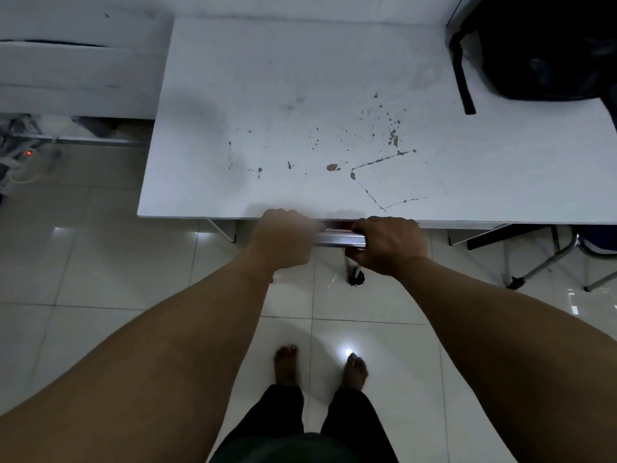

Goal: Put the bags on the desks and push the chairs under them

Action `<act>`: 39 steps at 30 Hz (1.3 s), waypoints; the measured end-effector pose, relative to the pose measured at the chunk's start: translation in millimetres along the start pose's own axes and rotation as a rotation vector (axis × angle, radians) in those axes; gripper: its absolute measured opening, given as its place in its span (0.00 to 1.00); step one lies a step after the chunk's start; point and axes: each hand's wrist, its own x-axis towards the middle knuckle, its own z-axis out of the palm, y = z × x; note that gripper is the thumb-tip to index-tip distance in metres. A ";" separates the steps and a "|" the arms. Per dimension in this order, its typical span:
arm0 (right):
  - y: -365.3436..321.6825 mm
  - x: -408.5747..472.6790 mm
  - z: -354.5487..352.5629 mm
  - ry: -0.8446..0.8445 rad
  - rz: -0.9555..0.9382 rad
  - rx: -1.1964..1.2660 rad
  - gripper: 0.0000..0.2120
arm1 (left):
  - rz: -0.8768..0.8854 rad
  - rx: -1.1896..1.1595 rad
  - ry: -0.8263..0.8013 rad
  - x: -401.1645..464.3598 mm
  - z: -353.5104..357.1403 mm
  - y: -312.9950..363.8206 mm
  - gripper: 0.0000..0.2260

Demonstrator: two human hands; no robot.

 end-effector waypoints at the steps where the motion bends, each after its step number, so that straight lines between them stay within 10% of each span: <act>1: 0.8 -1.0 -0.8 -0.005 -0.007 0.002 0.19 | -0.009 -0.002 0.000 0.4 0.0 1.5 0.19; 25: 0.9 -2.5 -4.4 -0.070 -0.006 0.115 0.17 | -0.150 -0.227 -0.143 0.9 -14.9 7.8 0.19; 39: -10.7 -3.0 -54.5 -0.481 0.099 0.196 0.19 | -0.290 -0.333 -0.517 -7.2 -61.7 17.9 0.27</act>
